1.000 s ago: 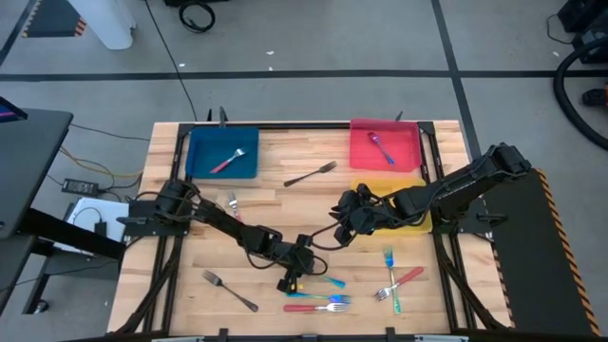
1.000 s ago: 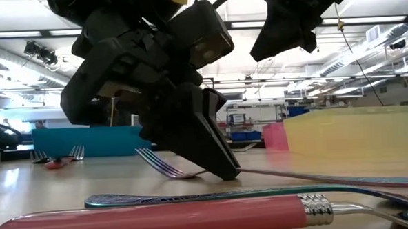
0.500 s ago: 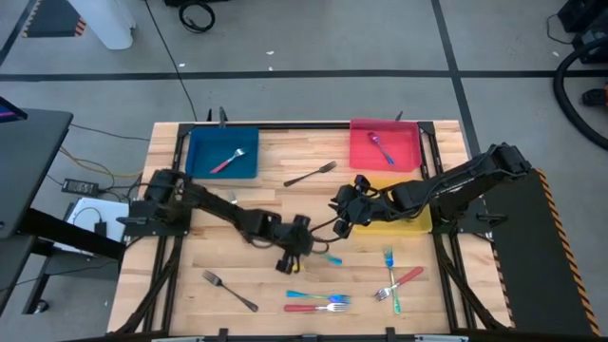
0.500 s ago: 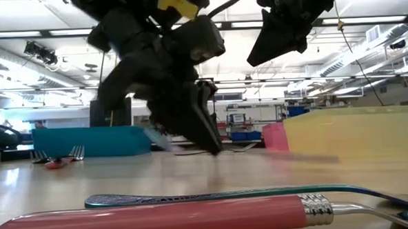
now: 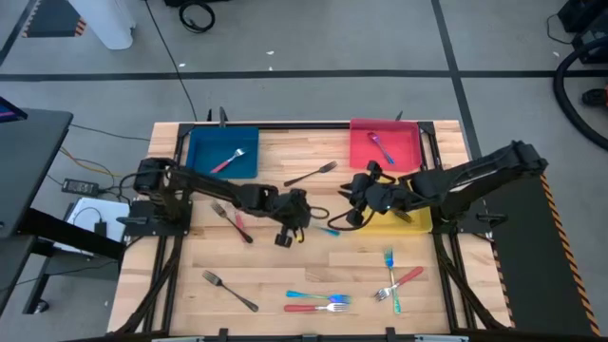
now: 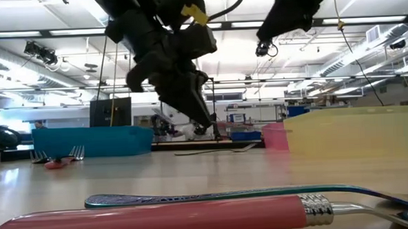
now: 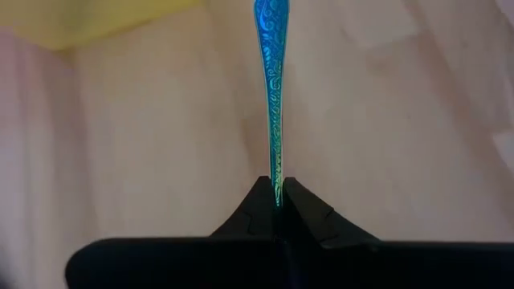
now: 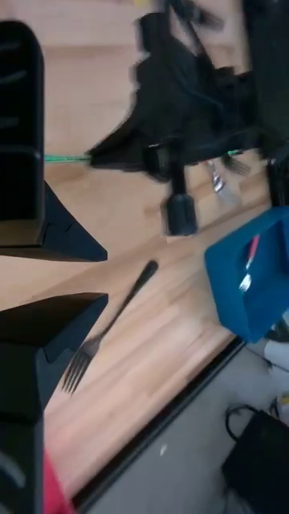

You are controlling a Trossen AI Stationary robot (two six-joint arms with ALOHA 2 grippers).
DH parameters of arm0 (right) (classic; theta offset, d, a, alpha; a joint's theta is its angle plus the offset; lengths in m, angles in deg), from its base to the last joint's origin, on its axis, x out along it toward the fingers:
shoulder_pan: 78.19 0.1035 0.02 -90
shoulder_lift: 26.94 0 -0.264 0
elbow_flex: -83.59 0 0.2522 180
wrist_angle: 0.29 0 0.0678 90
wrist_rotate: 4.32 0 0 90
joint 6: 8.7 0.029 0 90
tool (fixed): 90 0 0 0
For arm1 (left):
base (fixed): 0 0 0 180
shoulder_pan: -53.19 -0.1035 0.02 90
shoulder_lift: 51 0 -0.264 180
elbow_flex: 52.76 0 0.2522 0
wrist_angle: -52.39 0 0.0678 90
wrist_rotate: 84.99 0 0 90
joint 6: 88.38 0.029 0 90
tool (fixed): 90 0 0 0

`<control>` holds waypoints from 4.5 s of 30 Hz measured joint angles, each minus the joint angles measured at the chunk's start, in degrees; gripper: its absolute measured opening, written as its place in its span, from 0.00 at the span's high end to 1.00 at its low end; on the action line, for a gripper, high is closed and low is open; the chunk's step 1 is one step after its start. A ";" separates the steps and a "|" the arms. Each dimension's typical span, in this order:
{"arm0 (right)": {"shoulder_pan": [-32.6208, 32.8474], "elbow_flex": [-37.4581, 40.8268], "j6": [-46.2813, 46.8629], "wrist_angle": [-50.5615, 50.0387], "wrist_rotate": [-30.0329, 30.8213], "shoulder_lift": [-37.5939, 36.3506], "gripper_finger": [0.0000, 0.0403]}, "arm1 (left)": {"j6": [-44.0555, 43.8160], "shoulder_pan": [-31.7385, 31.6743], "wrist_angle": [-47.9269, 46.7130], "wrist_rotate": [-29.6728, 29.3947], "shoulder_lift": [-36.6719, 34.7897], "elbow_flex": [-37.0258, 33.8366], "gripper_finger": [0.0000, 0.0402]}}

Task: Sort silverware by color (type)
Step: Put the blue fork into the red bin

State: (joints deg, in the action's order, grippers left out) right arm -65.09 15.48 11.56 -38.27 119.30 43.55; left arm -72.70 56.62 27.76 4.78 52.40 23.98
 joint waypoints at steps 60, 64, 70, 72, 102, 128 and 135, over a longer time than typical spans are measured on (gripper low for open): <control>-20.36 0.00 -12.38 -17.09 14.42 -5.78 0.80 | -2.07 -41.75 -20.79 -14.50 -22.93 0.07 0.96; -20.35 0.00 -12.34 -17.17 14.32 -5.78 0.80 | -3.84 -42.04 -22.17 -14.43 -22.93 0.07 0.96; -20.81 0.26 -12.29 -16.49 14.57 -5.76 0.80 | -3.90 -40.76 -29.15 -14.35 -22.93 0.04 0.96; -21.15 0.93 -12.29 -16.43 14.56 -5.76 0.80 | -3.28 -40.91 -29.84 -14.39 -22.95 -0.59 0.96; -27.67 1.97 -13.62 -9.91 17.49 -5.74 0.80 | -4.49 -47.25 -12.09 -14.45 -35.41 -16.04 0.96; -43.29 1.99 -29.74 4.05 8.44 -5.74 0.80 | 3.93 -47.43 17.46 -3.32 -34.55 -16.04 0.96; -44.79 1.99 -29.93 5.35 2.59 -5.74 0.80 | 2.52 -46.31 28.62 -2.46 -29.21 -15.98 0.96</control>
State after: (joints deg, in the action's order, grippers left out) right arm -109.88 17.47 -18.37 -32.91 121.89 37.81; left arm -70.18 10.31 56.38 2.32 23.19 8.01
